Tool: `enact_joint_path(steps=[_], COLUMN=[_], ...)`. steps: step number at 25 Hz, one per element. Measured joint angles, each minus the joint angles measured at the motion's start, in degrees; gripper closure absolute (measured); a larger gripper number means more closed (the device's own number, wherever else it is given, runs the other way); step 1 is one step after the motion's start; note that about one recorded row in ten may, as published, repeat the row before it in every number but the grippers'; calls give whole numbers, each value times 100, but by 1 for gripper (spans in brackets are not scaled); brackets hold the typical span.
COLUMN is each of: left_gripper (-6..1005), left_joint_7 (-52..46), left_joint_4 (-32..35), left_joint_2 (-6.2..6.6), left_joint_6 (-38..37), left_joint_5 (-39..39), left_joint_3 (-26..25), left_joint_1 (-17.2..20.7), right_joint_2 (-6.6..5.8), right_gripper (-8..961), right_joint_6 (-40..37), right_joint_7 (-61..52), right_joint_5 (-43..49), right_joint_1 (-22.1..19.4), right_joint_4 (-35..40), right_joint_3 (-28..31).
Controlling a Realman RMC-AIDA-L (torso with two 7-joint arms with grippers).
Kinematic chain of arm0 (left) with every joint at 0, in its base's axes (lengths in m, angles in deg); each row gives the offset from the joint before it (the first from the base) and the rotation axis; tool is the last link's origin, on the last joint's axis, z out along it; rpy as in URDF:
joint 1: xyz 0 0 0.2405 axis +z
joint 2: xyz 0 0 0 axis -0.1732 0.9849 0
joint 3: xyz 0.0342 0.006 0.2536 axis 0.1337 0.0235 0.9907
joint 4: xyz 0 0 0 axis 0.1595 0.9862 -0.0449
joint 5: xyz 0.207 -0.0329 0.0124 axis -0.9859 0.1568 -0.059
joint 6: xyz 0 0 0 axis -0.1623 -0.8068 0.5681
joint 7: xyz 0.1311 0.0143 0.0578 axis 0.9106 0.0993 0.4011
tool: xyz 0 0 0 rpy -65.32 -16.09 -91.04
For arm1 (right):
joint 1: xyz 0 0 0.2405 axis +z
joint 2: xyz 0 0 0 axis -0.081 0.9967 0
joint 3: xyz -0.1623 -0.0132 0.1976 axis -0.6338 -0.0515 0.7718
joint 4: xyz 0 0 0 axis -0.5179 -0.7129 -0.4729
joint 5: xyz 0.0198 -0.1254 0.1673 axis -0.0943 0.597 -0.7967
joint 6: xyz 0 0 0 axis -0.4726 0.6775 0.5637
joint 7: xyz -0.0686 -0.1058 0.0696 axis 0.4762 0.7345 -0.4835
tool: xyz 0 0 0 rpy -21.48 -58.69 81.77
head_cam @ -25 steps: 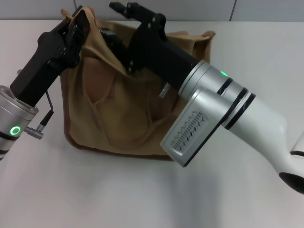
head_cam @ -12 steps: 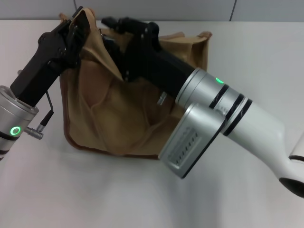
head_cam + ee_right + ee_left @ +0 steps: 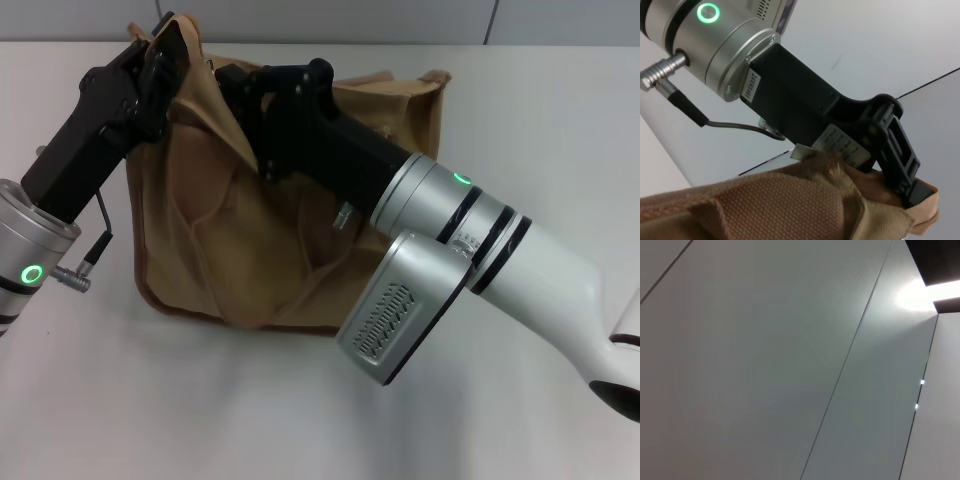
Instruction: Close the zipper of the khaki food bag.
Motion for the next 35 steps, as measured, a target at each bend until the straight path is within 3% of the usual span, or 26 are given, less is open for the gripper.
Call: enact_joint_path(steps=[6,20,26,35], left_gripper=[950,948,947,946], left_joint_7=[0,1,18,3], left_joint_4=[0,65,92,159], left_joint_2=[0,24,33,35], left_joint_6=[-12,23,75,122], left_joint_5=[5,45,50,48], left_joint_3=[1,-123,-263,-285], left_joint_1=[25,243,432,494], right_joint_2=[0,-1,0,-1], right_gripper=[954,955,955,954], right_joint_6=[-1,-69,-176,-584], right_joint_7=[-55,-64,-64,-64], right_joint_5=[-12,-36,-90,-901], right_joint_1=[-11,-390,-672,-1275], right_joint_4=[-10,-53,-61,-160], right_joint_3=[33,239,308,284])
